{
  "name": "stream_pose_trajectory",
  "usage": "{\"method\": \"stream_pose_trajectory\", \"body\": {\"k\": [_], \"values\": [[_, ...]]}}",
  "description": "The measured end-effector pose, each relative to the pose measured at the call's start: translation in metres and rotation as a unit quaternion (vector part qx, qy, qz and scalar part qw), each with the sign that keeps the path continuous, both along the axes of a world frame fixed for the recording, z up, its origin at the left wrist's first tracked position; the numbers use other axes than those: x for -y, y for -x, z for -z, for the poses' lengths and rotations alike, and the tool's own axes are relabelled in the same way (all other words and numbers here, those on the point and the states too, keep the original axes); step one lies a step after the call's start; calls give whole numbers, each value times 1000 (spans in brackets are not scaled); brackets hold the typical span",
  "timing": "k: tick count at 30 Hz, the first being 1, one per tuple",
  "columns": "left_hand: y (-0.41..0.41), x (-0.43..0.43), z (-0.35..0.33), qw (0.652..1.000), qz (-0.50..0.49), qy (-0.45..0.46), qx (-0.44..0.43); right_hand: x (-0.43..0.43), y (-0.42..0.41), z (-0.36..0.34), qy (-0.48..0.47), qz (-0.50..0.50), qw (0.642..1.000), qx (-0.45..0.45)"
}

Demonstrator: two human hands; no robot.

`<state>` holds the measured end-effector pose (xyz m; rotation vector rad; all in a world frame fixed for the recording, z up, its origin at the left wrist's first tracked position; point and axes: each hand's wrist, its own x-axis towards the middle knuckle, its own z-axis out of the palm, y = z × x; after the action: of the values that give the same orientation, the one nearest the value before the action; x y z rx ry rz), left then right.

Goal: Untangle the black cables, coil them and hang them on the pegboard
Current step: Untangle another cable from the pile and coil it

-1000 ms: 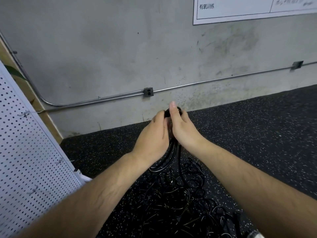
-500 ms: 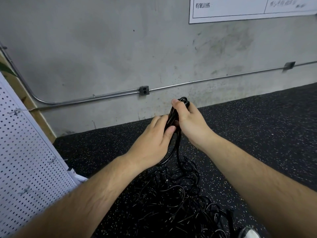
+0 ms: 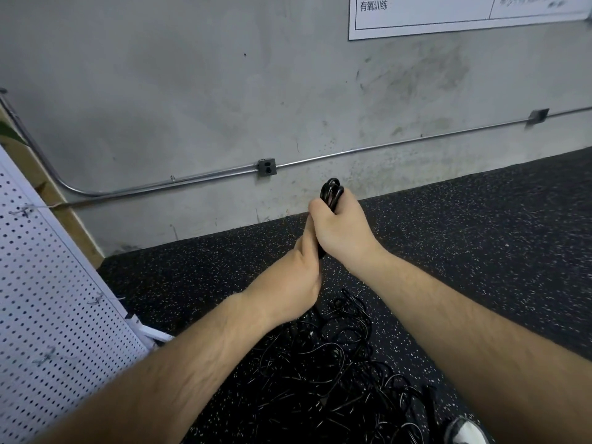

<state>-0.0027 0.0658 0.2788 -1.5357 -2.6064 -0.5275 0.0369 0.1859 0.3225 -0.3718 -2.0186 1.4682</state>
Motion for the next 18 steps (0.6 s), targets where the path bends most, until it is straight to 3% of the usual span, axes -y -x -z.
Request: {"method": "stream_pose_trajectory", "body": {"k": [2,5,6,9,12,13,16,18], "values": [[5,-1,-1,1000,25,5,0,-3,1,-1,6,-12,1000,7],[10,3,-8,975,49,-121,178,-11,3,-1,28,-73,997,0],[10,4,-12,967,38,-148,203,-13,5,2,22,-100,995,-11],[11,5,-20,958,-5,-205,199,-13,9,7,32,-108,994,7],[10,5,-31,940,-48,-243,233,-13,15,4,106,-99,986,86],[12,7,-32,920,-40,-248,302,-14,17,3,121,-109,981,104],[13,15,-38,790,51,-258,554,-13,15,5,101,-130,980,111],[18,18,-38,760,74,-265,588,-10,11,2,82,-118,985,91]]}}
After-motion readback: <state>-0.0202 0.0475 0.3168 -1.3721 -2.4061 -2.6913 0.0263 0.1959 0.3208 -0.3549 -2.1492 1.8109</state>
